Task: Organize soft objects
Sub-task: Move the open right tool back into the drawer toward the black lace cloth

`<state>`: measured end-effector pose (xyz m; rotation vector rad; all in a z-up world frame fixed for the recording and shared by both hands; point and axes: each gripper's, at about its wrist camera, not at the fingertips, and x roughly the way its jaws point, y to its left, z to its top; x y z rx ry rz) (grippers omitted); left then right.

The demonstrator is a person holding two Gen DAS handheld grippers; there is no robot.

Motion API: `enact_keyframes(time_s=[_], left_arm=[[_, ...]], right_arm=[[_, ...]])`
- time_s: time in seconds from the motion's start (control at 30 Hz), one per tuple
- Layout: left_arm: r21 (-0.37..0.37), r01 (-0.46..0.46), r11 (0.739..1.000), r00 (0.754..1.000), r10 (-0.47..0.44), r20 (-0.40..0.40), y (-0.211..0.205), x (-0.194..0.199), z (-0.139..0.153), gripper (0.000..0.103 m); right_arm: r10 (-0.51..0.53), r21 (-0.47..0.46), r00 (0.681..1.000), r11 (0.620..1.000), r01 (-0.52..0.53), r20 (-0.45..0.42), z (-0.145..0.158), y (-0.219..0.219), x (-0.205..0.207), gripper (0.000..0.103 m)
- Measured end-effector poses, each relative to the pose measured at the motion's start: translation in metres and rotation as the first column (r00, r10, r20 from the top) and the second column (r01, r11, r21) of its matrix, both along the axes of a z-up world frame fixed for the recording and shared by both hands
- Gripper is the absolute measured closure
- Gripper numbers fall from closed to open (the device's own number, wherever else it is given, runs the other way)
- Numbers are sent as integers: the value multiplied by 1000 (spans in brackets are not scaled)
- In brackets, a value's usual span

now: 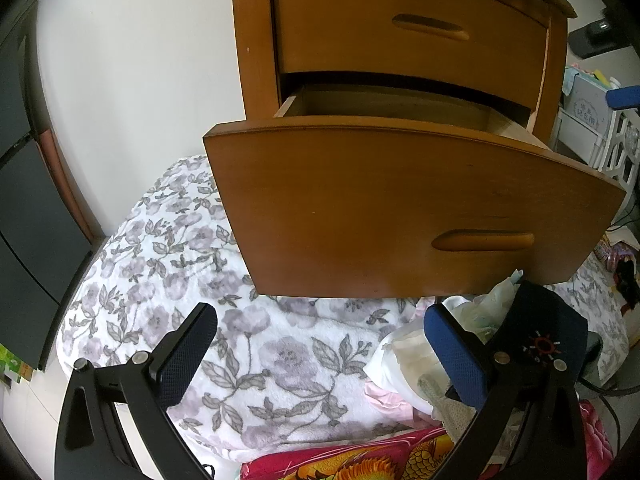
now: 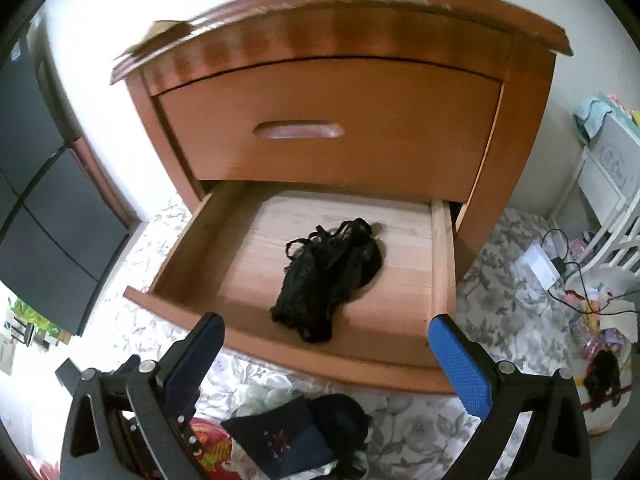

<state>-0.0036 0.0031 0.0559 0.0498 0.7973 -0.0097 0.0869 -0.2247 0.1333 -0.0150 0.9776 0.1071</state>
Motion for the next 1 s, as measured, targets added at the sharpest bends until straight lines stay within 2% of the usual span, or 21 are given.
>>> enact_keyframes(time_s=[0.43, 1.0], left_arm=[[-13, 6, 1000, 1000, -6, -23, 2, 5, -4, 0], [-54, 10, 998, 998, -14, -65, 7, 13, -10, 0]], right_arm=[[-23, -25, 989, 999, 20, -147, -42, 2, 51, 0], [6, -99, 974, 995, -29, -227, -75, 22, 93, 0]])
